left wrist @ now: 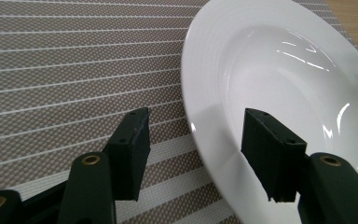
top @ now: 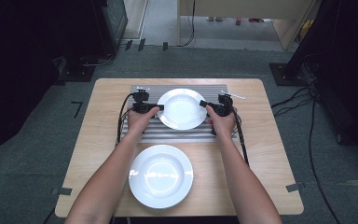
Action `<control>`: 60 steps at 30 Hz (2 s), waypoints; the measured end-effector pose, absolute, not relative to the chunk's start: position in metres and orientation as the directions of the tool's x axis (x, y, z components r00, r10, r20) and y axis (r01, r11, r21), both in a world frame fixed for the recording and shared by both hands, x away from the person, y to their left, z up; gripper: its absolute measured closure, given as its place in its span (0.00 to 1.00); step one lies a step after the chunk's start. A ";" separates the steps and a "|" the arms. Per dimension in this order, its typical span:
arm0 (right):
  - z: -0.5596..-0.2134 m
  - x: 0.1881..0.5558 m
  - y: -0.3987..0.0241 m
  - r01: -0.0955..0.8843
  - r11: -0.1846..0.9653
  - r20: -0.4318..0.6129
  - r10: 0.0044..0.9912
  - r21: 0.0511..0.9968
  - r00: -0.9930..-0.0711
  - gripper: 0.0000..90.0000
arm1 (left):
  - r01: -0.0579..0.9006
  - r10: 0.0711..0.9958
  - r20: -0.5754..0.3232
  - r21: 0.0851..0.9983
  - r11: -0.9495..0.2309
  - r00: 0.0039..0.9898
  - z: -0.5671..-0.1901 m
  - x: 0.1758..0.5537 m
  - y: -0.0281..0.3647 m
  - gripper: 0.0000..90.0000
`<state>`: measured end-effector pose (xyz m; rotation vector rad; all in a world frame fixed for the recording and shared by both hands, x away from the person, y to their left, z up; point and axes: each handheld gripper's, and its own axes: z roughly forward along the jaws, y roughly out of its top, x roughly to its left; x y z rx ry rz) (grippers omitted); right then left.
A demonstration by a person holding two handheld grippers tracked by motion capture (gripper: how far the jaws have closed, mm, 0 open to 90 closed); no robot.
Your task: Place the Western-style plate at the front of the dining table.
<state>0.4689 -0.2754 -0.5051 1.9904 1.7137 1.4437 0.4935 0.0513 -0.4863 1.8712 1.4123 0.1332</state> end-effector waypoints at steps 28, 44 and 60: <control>-0.456 0.365 -0.309 0.633 0.028 0.247 0.907 0.774 -0.342 0.25 | 0.608 0.823 -0.267 0.786 -0.116 0.502 -0.437 0.385 0.111 0.26; -0.446 0.299 -0.329 0.586 0.110 0.192 0.883 0.803 -0.428 0.24 | 0.575 0.823 -0.233 0.807 -0.133 0.517 -0.433 0.324 0.134 0.26; -0.468 0.250 -0.377 0.612 0.061 0.205 0.912 0.789 -0.356 0.24 | 0.618 0.860 -0.326 0.786 0.015 0.394 -0.462 0.270 0.188 0.26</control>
